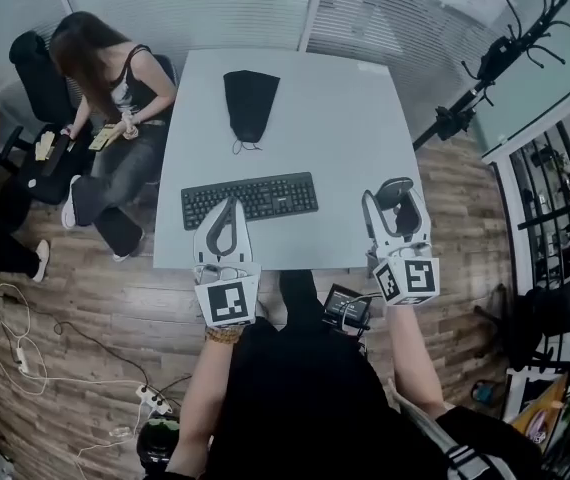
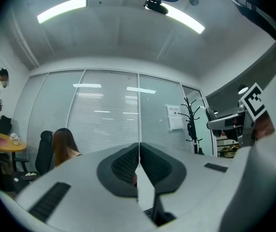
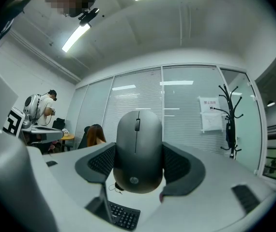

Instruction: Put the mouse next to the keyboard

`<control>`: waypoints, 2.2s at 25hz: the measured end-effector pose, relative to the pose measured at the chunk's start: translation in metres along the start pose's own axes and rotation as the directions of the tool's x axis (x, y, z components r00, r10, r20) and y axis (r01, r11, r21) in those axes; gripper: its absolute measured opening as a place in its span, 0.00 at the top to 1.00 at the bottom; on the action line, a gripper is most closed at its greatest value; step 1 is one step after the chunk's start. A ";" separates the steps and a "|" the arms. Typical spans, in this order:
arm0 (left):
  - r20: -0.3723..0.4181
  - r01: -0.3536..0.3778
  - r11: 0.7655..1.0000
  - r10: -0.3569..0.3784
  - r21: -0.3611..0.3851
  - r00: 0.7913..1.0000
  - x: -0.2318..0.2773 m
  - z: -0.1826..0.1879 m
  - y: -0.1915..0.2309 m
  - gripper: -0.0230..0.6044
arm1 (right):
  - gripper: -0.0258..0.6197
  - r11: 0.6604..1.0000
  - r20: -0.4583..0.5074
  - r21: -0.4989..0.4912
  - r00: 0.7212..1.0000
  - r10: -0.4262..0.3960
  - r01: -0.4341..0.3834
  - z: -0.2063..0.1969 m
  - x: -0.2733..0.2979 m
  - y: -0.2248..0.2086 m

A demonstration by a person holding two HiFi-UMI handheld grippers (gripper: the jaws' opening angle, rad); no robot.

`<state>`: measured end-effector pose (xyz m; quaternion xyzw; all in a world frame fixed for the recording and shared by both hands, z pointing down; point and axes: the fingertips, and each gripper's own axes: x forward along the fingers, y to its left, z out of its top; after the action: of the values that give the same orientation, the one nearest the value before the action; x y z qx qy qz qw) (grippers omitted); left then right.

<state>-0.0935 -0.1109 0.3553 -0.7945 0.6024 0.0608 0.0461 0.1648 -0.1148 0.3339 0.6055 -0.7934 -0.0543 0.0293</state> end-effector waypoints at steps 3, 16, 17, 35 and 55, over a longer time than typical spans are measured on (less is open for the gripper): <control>0.003 0.011 1.000 -0.011 0.008 1.000 0.004 -0.002 -0.003 0.94 | 0.51 1.000 0.012 -0.006 1.000 0.003 -0.003 0.004 0.008 -0.005; -0.011 0.036 0.998 -0.036 0.054 0.999 0.026 -0.012 -0.009 0.94 | 0.51 1.000 0.025 0.029 1.000 -0.012 0.011 -0.017 0.044 -0.031; -0.014 0.038 0.998 -0.037 0.056 0.999 0.027 -0.013 -0.009 0.94 | 0.51 0.999 0.022 0.030 1.000 -0.012 0.012 -0.019 0.047 -0.033; -0.061 0.011 0.998 -0.008 0.061 0.998 0.052 -0.036 -0.015 0.94 | 0.51 0.999 -0.038 0.049 0.999 0.012 -0.010 -0.051 0.080 -0.063; -0.123 -0.012 0.997 0.021 0.071 0.992 0.065 -0.059 -0.002 0.94 | 0.51 0.995 -0.152 0.093 0.987 0.050 -0.036 -0.104 0.125 -0.071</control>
<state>-0.0721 -0.1811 0.4040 -0.7896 0.6125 -0.0094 0.0358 0.2112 -0.2586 0.4263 0.5912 -0.8035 0.0290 0.0643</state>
